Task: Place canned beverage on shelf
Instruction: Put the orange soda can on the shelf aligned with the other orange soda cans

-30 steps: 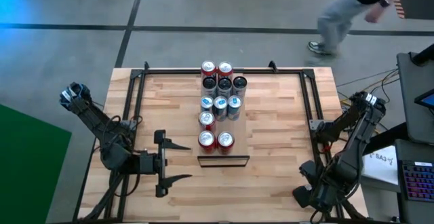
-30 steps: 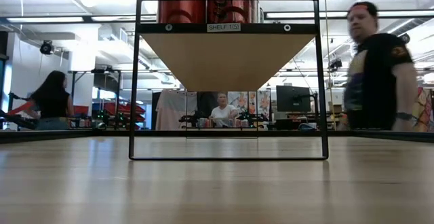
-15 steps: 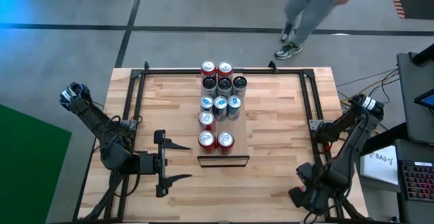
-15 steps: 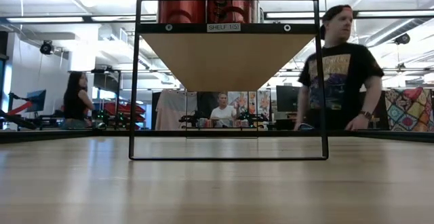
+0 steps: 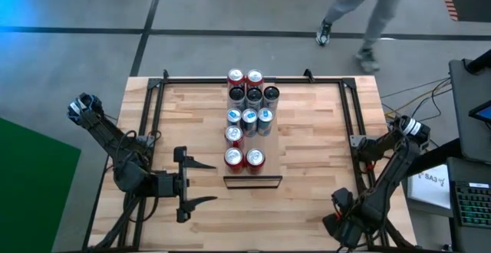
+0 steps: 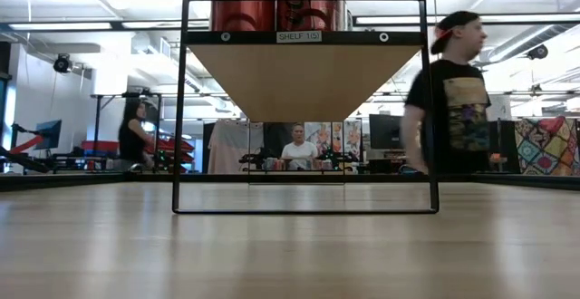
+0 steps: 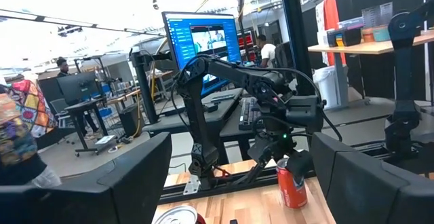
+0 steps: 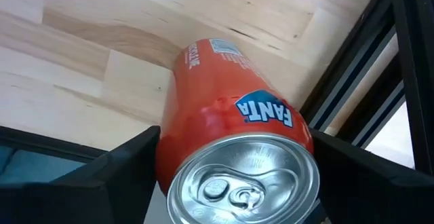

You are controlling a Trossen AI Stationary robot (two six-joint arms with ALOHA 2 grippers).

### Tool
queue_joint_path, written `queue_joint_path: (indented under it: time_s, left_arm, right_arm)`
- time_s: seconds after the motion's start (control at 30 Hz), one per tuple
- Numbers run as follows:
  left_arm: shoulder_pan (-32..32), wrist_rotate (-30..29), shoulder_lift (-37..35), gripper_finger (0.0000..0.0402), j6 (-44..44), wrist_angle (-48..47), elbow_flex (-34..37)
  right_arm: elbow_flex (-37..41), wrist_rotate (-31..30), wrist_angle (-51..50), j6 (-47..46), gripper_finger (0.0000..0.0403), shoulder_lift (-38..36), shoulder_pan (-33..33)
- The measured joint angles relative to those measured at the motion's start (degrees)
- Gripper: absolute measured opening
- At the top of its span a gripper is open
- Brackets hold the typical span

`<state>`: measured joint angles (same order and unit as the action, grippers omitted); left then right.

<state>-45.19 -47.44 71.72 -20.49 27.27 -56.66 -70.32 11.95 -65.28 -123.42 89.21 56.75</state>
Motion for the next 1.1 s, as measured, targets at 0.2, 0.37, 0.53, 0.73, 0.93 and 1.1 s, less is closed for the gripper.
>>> queue_joint_path:
  time_s: [0.2, 0.37, 0.53, 0.73, 0.93, 1.1]
  left_arm:
    - [0.0, 0.0, 0.0, 0.0323, -0.2, 0.0, 0.0]
    - [0.0, 0.0, 0.0, 0.0323, -0.8, 0.0, 0.0]
    - [0.0, 0.0, 0.0, 0.0323, -1.5, 0.3, 0.0]
    - [0.0, 0.0, 0.0, 0.0323, -1.5, 0.3, 0.0]
    - [0.3, 0.0, 0.1, 0.0323, -2.4, 0.4, 0.0]
    - [0.6, -0.1, 0.2, 0.0323, -3.8, 0.7, 0.0]
  right_arm:
    - [0.0, -0.1, -0.4, -0.5, 0.0288, -0.2, 0.0]
    - [0.0, 0.0, -0.7, 0.0, 0.0288, -0.4, -0.8]
    - [-0.5, -0.2, -5.0, 1.1, 0.0288, -2.9, -2.4]
    - [-3.6, -2.3, -13.0, 4.8, 0.0288, -6.8, -5.3]
    - [-8.0, -12.0, -18.0, 14.8, 0.0288, -11.1, -12.1]
    - [-11.8, -16.5, -19.9, 28.1, 0.0288, -12.6, -20.3]
